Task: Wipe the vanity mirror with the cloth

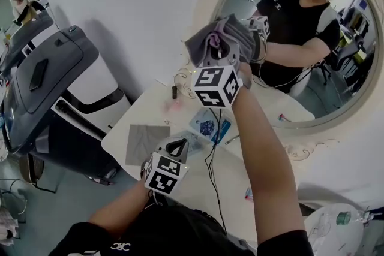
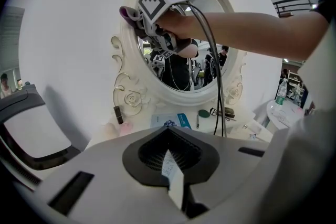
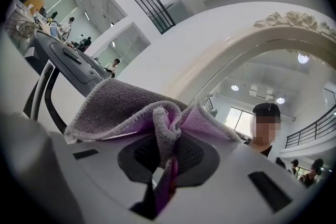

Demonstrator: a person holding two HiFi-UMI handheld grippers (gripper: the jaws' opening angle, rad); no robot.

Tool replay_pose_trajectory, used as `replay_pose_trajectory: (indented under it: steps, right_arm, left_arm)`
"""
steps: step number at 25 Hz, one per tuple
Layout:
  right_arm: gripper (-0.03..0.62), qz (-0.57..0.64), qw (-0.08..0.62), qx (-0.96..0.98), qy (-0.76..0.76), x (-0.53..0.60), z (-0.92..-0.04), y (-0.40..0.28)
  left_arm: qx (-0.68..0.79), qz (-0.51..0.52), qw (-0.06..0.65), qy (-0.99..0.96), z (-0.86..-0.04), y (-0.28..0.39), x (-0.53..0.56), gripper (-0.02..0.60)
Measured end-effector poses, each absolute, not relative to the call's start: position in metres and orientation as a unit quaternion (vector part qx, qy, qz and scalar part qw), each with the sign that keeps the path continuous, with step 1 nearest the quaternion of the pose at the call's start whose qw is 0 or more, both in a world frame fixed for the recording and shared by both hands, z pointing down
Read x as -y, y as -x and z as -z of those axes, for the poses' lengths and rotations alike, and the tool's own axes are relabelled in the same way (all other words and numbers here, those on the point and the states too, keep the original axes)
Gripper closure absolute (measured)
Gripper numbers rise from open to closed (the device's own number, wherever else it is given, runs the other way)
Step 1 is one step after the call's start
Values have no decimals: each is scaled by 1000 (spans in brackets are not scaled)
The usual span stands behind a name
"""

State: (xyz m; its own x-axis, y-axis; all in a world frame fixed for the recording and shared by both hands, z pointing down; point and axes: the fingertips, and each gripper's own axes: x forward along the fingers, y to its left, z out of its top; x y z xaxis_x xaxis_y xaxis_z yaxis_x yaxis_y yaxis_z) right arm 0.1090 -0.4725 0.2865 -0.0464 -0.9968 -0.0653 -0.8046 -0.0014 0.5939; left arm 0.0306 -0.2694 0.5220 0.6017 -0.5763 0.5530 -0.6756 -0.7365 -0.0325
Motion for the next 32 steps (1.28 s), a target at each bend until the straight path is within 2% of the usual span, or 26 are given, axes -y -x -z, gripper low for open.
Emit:
replay_pose_trajectory:
  steps: [9, 12, 19, 25, 28, 32]
  right_arm:
    - [554, 137, 198, 708, -664, 463, -385, -125]
    - [554, 81, 198, 707, -674, 451, -429, -142]
    - [554, 5, 251, 688, -681, 414, -507, -188]
    - [553, -86, 254, 660, -702, 385, -538, -226]
    - [553, -106, 195, 654, -723, 356, -524, -235]
    - [551, -115, 38, 682, -722, 273, -497, -211]
  left_arm:
    - [369, -274, 86, -884, -517, -20, 264, 581]
    - [373, -277, 86, -881, -519, -12, 262, 581]
    - [373, -262, 79, -887, -510, -14, 257, 581]
    - [370, -248, 75, -892, -502, -14, 247, 581]
    - [369, -241, 78, -894, -502, -15, 242, 581]
    - [363, -243, 83, -896, -507, -19, 238, 581]
